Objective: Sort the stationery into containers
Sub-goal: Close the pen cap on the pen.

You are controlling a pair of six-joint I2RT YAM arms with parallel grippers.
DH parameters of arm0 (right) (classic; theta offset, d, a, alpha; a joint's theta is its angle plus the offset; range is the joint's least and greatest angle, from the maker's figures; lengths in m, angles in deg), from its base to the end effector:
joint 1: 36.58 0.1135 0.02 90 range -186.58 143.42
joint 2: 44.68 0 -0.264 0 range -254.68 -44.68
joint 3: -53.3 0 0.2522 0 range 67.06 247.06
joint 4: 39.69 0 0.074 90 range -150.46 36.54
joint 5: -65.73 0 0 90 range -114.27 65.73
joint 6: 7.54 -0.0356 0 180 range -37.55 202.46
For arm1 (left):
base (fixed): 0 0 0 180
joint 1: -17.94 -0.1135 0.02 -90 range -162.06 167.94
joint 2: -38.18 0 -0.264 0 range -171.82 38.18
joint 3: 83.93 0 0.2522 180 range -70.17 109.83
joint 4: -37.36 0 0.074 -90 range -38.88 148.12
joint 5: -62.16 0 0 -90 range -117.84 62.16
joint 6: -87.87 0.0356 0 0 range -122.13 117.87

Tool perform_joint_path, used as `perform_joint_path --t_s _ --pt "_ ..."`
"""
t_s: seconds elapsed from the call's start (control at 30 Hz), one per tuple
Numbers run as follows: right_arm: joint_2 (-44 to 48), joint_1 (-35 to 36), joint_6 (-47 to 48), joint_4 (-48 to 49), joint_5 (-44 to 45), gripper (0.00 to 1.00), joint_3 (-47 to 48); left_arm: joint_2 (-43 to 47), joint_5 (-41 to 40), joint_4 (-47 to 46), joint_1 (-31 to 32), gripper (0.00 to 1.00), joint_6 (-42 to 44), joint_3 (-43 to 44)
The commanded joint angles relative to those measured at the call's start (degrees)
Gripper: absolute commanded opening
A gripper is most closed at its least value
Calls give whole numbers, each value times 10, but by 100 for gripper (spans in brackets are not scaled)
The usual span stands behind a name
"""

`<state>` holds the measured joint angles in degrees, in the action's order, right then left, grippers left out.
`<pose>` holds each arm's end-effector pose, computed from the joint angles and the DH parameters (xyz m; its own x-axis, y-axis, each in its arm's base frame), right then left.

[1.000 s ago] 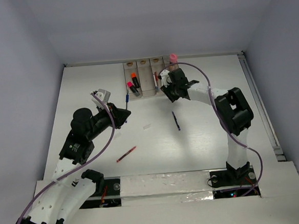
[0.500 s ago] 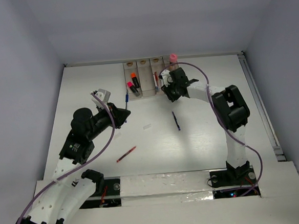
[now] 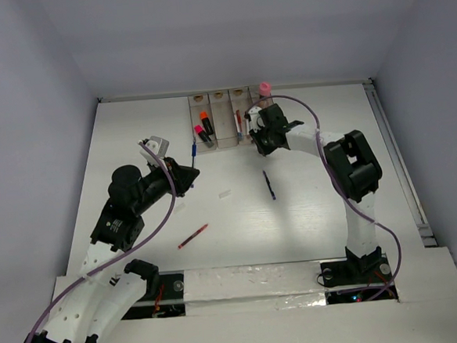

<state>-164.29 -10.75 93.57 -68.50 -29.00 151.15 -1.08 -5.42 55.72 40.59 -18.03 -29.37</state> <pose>0.4075 0.2005 0.1650 -0.5894 -0.4987 -0.6355 -0.6063 0.7930 -0.0599 0.1476 -0.0763 0.3414 -0.2412 -0.1738 -0.9548 0.6669 0.6851 -0.2931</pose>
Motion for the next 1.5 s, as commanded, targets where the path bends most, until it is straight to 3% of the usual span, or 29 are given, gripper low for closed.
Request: perform_joint_path --t_s 0.0,0.13,0.17,0.27,0.43,0.6,1.0,1.13,1.33,1.37,1.47 --pt "27 -2 -56 -20 -9 24 -13 5 3 -11 -3 0 5 4" --pt "37 -2 -110 -20 10 29 -23 4 4 -12 -3 0 5 4" --pt "37 -2 -110 -15 16 36 -25 4 4 -12 -3 0 5 4" --pt "28 -2 -130 -17 32 45 -17 2 3 -11 -3 0 5 3" --pt "16 -2 -129 -19 41 46 -7 2 1 -11 -3 0 5 3" --pt "3 -2 -124 -29 44 34 4 0 1 -11 -3 0 6 4" --pt "-26 3 -95 -53 76 38 27 -5 -3 -10 -9 0 6 4" --pt "-29 3 -90 -56 79 32 29 -5 -4 -9 -9 0 7 4" --pt "-43 8 -87 -66 78 12 41 -4 -5 -8 -9 0 7 4" --pt "-44 8 -90 -68 77 3 41 -4 -4 -8 -9 0 7 4" --pt "-18 8 -108 -40 62 0 18 -5 -4 -9 -9 0 7 4"
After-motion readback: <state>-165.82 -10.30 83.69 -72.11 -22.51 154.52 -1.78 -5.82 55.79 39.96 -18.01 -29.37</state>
